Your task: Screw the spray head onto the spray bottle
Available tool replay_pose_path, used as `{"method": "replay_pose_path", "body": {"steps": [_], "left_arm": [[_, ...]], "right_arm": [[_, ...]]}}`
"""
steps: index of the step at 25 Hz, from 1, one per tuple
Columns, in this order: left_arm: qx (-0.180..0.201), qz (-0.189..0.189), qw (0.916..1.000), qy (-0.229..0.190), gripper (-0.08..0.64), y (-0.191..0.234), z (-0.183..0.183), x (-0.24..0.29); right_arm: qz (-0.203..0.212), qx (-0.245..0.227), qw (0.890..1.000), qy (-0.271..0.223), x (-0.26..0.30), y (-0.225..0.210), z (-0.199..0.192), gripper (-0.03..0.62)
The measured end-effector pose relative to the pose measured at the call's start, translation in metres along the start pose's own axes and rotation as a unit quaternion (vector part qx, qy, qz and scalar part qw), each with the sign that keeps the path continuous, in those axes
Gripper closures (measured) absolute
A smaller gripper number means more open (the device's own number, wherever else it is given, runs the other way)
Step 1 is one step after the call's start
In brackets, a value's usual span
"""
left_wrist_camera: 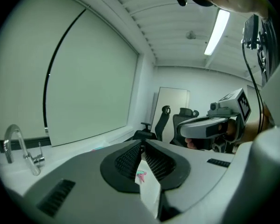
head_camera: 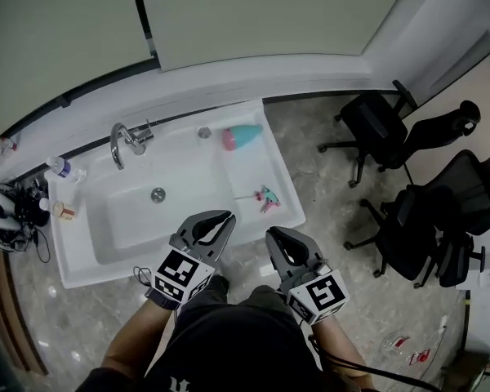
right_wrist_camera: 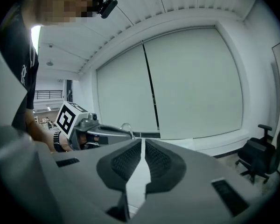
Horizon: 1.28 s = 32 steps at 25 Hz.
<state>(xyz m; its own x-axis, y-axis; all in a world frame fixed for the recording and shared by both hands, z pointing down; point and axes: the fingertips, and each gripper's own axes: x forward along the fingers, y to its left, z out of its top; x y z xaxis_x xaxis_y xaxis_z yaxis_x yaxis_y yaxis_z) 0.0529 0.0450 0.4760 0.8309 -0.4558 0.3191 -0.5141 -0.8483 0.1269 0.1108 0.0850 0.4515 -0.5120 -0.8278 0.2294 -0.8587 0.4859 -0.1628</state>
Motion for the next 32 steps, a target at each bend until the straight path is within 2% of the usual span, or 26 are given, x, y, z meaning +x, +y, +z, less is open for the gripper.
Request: {"method": "replay_pose_path", "body": {"steps": [4,8,10,12,14,15,18,19,21,23,27,32], "left_arm": [[0.023,-0.016,0.9987,0.044,0.552,0.06,-0.009,0.052],[0.046,-0.011,0.9947,0.091,0.511,0.112,-0.023,0.114],[0.067,0.002,0.9901,0.123,0.474,0.136,-0.032,0.148],[0.091,0.018,0.9817,0.166,0.449,0.159,-0.045,0.178],[0.124,0.032,0.9679,0.216,0.425,0.182,-0.061,0.206],[0.145,0.037,0.9584,0.243,0.416,0.194,-0.069,0.22],[0.205,0.034,0.9246,0.319,0.359,0.225,-0.095,0.26],[0.221,0.026,0.9122,0.344,0.32,0.231,-0.104,0.272],[0.245,0.009,0.8866,0.392,0.264,0.24,-0.124,0.293],[0.255,-0.005,0.8654,0.431,0.224,0.248,-0.141,0.309],[0.255,-0.021,0.8392,0.48,0.173,0.261,-0.167,0.336],[0.254,-0.02,0.8226,0.508,0.153,0.262,-0.198,0.355]], "right_arm": [[-0.037,0.027,0.998,0.045,0.037,-0.034,-0.022,0.584],[-0.038,0.041,0.995,0.079,0.069,-0.07,-0.044,0.569],[-0.033,0.048,0.994,0.097,0.083,-0.089,-0.058,0.569],[-0.025,0.053,0.991,0.117,0.093,-0.106,-0.074,0.569],[-0.017,0.06,0.989,0.134,0.101,-0.124,-0.088,0.569],[-0.015,0.064,0.988,0.141,0.104,-0.133,-0.095,0.569],[-0.014,0.08,0.984,0.157,0.111,-0.159,-0.114,0.569],[-0.012,0.086,0.983,0.162,0.111,-0.166,-0.119,0.569],[-0.007,0.094,0.98,0.174,0.111,-0.179,-0.13,0.569],[-0.005,0.092,0.977,0.192,0.112,-0.19,-0.143,0.569],[-0.008,0.064,0.966,0.251,0.12,-0.209,-0.185,0.543],[-0.003,0.015,0.944,0.331,0.13,-0.219,-0.235,0.513]]}}
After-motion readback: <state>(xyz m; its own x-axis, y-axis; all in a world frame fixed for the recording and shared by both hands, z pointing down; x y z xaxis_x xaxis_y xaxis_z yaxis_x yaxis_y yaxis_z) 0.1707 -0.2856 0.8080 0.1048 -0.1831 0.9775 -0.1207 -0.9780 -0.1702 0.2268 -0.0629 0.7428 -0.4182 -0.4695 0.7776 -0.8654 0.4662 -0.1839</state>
